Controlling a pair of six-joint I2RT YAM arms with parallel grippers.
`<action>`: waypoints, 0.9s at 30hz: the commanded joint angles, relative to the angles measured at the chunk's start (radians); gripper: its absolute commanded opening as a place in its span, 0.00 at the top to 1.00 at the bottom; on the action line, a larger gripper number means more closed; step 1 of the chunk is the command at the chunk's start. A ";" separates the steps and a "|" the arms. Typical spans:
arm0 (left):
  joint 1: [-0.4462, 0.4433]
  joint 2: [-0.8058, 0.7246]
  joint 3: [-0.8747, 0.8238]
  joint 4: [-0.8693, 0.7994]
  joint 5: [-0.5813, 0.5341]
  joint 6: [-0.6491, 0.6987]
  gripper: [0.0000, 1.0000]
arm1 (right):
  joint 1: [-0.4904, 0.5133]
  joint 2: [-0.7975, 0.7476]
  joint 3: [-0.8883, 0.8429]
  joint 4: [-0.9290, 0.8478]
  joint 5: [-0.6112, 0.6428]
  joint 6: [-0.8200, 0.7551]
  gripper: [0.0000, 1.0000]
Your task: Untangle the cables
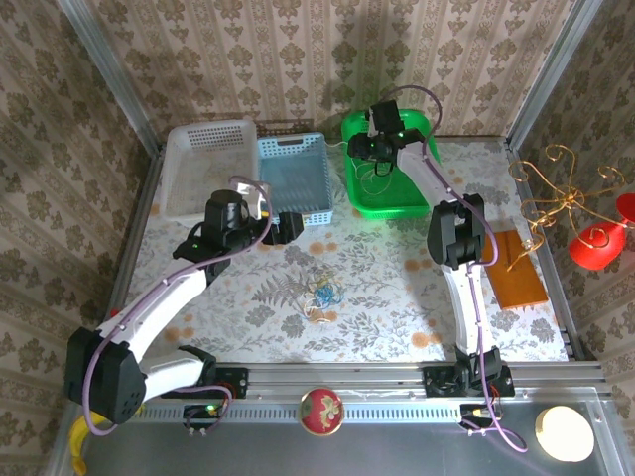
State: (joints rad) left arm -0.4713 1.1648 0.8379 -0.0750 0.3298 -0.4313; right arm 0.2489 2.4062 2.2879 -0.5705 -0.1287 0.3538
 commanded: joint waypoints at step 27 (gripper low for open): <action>0.010 0.070 0.079 0.047 0.069 -0.016 0.00 | -0.030 0.123 -0.026 0.093 -0.110 0.035 0.51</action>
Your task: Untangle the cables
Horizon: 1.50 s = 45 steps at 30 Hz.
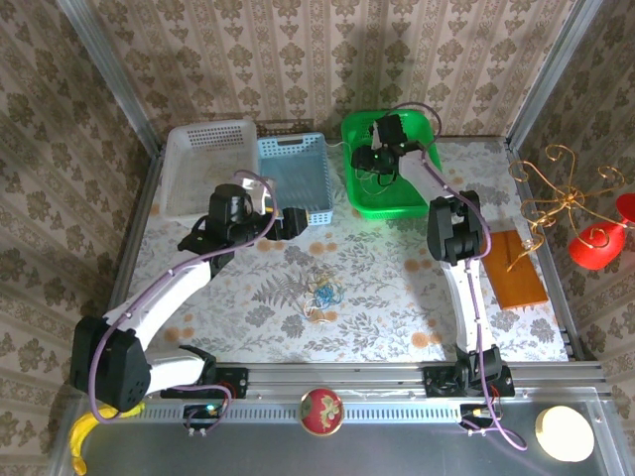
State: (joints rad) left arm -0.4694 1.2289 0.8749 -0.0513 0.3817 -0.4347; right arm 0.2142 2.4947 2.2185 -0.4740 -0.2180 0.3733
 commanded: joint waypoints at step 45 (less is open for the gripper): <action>0.036 0.023 0.060 0.014 0.035 -0.007 0.00 | -0.037 -0.242 -0.403 0.342 -0.076 0.054 0.52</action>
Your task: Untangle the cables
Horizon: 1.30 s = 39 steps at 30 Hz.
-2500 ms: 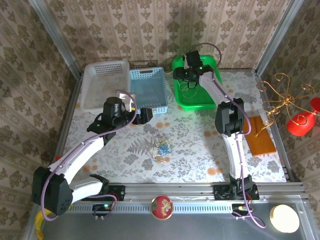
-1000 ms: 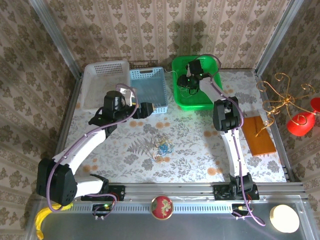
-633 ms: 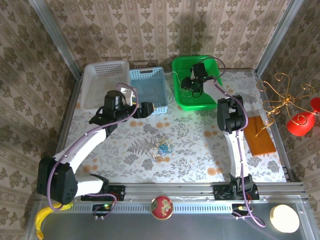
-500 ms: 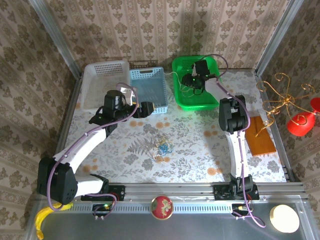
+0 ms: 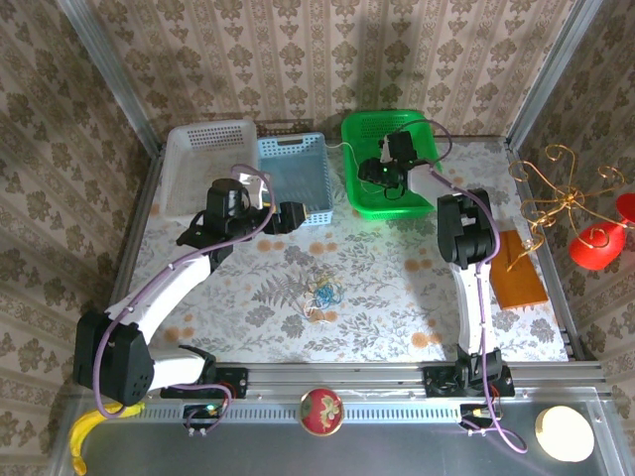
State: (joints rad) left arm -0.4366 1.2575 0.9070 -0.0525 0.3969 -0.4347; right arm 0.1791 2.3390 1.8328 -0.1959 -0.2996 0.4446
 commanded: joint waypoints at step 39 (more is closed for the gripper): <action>0.003 0.007 0.040 0.018 0.016 -0.011 0.00 | 0.026 0.120 0.208 -0.050 -0.032 -0.022 0.51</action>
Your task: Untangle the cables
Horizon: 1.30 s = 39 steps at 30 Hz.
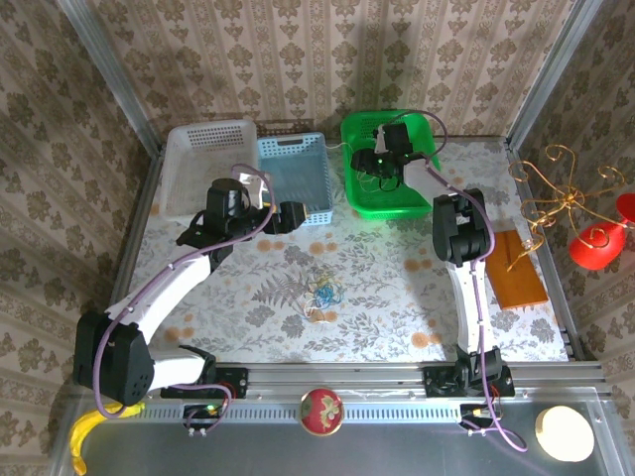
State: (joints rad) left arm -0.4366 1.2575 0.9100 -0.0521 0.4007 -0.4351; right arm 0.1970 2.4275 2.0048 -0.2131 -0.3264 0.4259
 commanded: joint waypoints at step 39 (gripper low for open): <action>-0.088 0.061 0.025 0.105 -0.190 -0.129 0.00 | 0.011 -0.601 -0.607 0.128 -0.002 0.147 0.32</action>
State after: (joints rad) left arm -0.5060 1.2987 0.9104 -0.0162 0.2951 -0.4923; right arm 0.1829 1.9137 1.4410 -0.0879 -0.2935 0.5434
